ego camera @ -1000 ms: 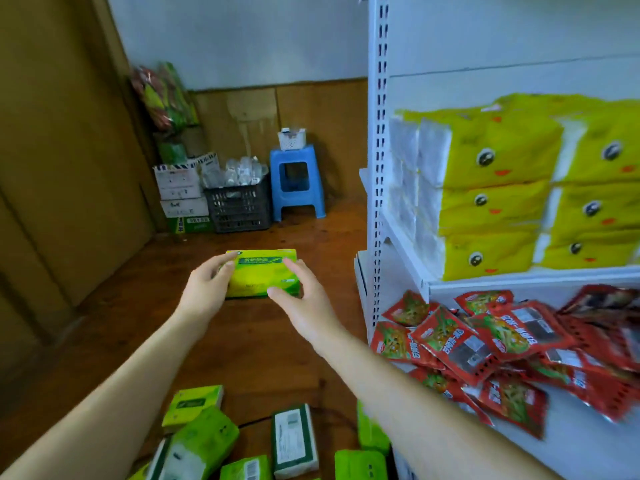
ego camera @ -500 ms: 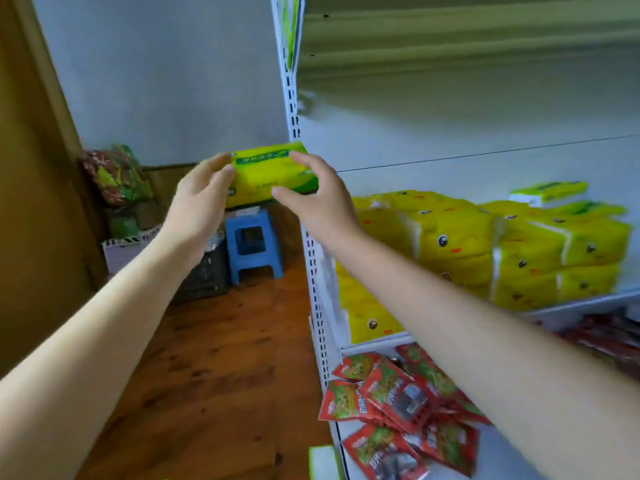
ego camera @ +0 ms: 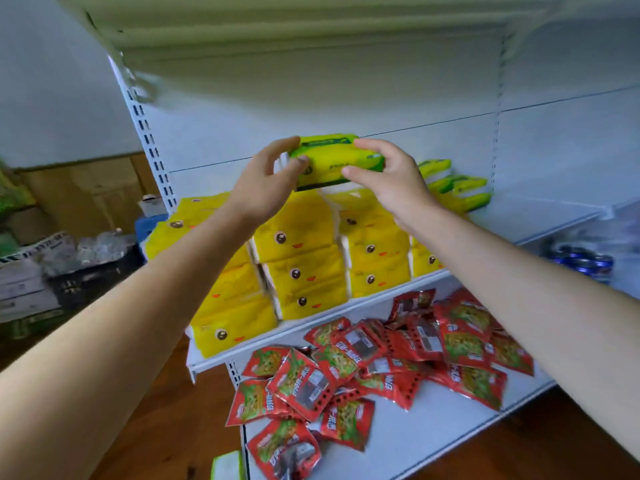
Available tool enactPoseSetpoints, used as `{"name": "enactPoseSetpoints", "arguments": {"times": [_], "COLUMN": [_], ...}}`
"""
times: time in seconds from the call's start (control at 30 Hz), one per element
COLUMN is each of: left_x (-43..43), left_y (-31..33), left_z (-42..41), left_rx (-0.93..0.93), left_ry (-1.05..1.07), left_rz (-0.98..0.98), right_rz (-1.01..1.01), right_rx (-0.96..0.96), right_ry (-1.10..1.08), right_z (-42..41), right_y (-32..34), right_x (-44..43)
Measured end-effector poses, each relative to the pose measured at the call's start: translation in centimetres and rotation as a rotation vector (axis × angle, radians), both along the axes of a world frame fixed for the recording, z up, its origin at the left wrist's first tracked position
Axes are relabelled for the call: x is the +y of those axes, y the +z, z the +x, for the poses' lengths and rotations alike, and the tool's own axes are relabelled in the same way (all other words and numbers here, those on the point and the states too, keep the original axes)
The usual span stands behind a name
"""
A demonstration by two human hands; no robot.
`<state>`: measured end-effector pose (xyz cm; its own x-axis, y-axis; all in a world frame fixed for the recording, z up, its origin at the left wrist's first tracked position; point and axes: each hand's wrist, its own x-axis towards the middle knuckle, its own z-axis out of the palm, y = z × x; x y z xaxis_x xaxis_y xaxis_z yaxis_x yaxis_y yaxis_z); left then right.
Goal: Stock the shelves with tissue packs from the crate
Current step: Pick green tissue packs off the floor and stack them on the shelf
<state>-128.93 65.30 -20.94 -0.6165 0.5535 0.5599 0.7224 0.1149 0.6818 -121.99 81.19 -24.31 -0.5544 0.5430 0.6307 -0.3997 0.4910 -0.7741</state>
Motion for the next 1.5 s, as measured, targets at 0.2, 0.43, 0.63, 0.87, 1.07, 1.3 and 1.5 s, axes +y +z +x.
{"name": "enactPoseSetpoints", "arguments": {"times": [0.2,0.43,0.63,0.87,1.07,1.3,1.5], "left_x": [8.9,19.7,26.2,28.7,29.8,29.9,29.9], "left_y": [-0.7,-1.9,-3.2,-3.7,-5.3,-6.8,-7.2], "left_z": [1.7,3.1,0.3,-3.4,-5.0,-5.4,-5.4], "left_rx": [0.034,0.066,0.180,0.181,0.217,0.164,0.198], "left_ry": [-0.092,-0.097,0.017,0.154,0.266,0.245,0.271], "left_rz": [-0.080,-0.299,-0.777,-0.918,-1.043,-0.998,-1.029], "right_rz": [-0.027,-0.110,-0.165,-0.220,-0.290,-0.256,-0.213], "right_rx": [-0.018,-0.017,-0.124,-0.181,-0.146,-0.234,-0.337], "right_ry": [-0.037,-0.162,-0.246,-0.233,-0.256,-0.279,-0.264], "right_z": [3.2,6.4,7.0,3.9,1.2,-1.1,-3.7], "right_y": [-1.1,-3.2,-5.5,-5.9,-5.1,-5.3,-6.9], "right_x": [10.5,22.7,32.3,40.4,43.9,46.3,46.1]}}
